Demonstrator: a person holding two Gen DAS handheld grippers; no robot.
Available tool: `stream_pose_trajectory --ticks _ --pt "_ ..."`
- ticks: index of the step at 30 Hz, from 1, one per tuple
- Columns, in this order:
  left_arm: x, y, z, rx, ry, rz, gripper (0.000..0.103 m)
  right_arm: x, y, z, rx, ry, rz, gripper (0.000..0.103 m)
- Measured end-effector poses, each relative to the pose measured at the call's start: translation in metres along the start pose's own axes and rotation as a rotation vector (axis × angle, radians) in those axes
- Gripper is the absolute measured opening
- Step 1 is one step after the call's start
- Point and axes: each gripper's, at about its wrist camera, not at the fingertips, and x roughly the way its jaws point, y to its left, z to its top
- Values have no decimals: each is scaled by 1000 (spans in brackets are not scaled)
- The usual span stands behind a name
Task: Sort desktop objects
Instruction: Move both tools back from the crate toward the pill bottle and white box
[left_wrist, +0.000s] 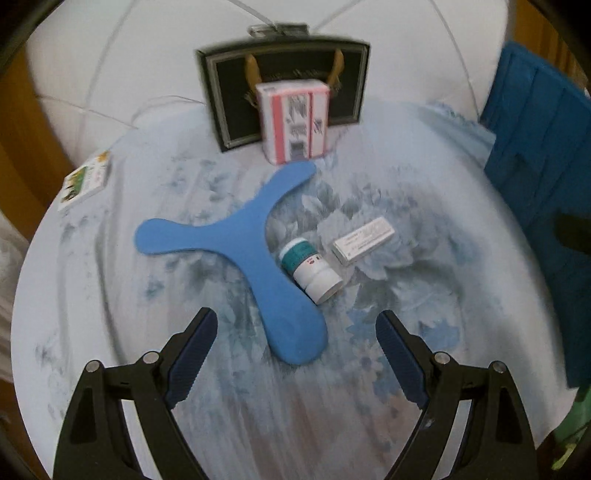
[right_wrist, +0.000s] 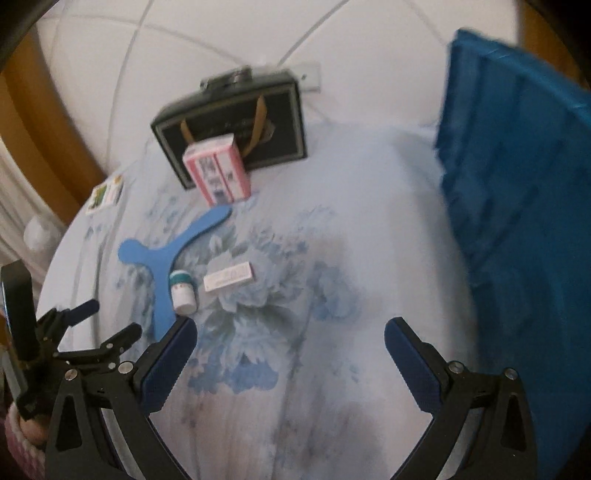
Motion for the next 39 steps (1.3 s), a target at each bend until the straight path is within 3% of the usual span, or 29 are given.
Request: stream_pose_trajectory --ticks 9,10,11,14,17,25,28,32,39 --pt "77 -1 33 144 62 -45 88 76 -3 18 -4 95 41 103" --pt "84 -2 34 156 73 -58 84 83 -3 20 -4 103 42 103" --pt "89 -3 33 170 77 -77 72 90 -2 21 -3 110 45 103" --pt "96 -7 29 214 55 -50 61 113 6 25 -6 134 65 103" --pt "94 5 31 161 33 -61 50 131 24 28 -33 148 84 103" --pt "99 13 32 153 8 -44 49 177 67 29 -141 195 87 101" --pt "99 15 32 134 7 -48 49 188 74 29 -174 207 70 85" --pt "100 12 33 137 10 -28 49 196 79 30 -191 216 75 73" --pt "102 12 41 64 55 -10 49 193 61 29 -168 218 30 73"
